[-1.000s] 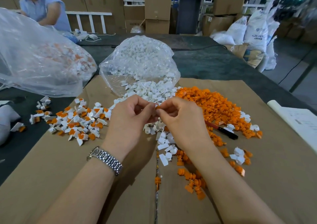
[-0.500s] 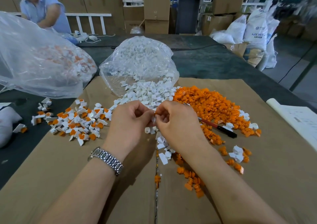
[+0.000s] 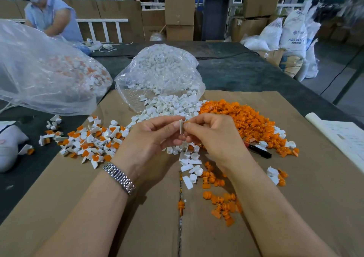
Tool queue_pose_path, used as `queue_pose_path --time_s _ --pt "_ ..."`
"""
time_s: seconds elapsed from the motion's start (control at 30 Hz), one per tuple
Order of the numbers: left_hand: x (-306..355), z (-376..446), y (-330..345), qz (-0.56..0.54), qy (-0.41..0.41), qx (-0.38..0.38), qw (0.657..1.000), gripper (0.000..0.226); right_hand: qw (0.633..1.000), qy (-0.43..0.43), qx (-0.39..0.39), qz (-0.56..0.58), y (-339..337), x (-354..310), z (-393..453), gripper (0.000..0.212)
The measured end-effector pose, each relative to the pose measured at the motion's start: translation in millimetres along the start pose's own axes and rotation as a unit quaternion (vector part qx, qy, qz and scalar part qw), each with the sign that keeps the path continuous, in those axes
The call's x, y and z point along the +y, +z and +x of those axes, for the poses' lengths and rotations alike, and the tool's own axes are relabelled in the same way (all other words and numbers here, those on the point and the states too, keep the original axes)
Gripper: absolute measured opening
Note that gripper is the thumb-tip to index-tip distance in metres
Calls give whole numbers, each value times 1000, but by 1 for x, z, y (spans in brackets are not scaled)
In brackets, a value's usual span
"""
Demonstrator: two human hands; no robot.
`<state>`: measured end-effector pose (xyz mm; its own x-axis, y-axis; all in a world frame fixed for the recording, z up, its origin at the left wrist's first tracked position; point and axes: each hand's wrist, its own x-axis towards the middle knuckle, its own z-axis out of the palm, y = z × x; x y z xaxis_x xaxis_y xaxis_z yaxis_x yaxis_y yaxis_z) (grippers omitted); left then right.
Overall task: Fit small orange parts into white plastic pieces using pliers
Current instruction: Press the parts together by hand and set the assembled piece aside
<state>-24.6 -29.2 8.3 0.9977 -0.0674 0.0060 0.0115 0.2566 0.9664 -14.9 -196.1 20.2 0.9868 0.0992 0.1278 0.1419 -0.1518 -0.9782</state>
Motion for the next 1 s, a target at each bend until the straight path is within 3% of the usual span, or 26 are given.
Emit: queue_pose_path --time_s 0.37,0.47,0.57,0.7,0.87,1.0 --pt "-3 0 -12 14 -20 -29 999 17 967 -136 -37 -211 0 1 -6 7" --pt "-3 2 -12 -27 -27 -33 999 18 974 -140 -37 -172 -1 2 -4 3" --pt "-1 3 -11 -82 -54 -72 993 16 979 -156 -59 -120 -3 0 -5 15" --pt "1 2 -13 -96 -67 -112 987 16 958 -236 -53 -152 -5 -1 -6 7" --pt "3 1 -17 -116 -74 -143 980 12 954 -244 -78 -155 -12 -2 -4 11" --pt "0 2 -14 -119 -49 -162 978 9 928 -302 -20 -217 -7 0 -4 9"
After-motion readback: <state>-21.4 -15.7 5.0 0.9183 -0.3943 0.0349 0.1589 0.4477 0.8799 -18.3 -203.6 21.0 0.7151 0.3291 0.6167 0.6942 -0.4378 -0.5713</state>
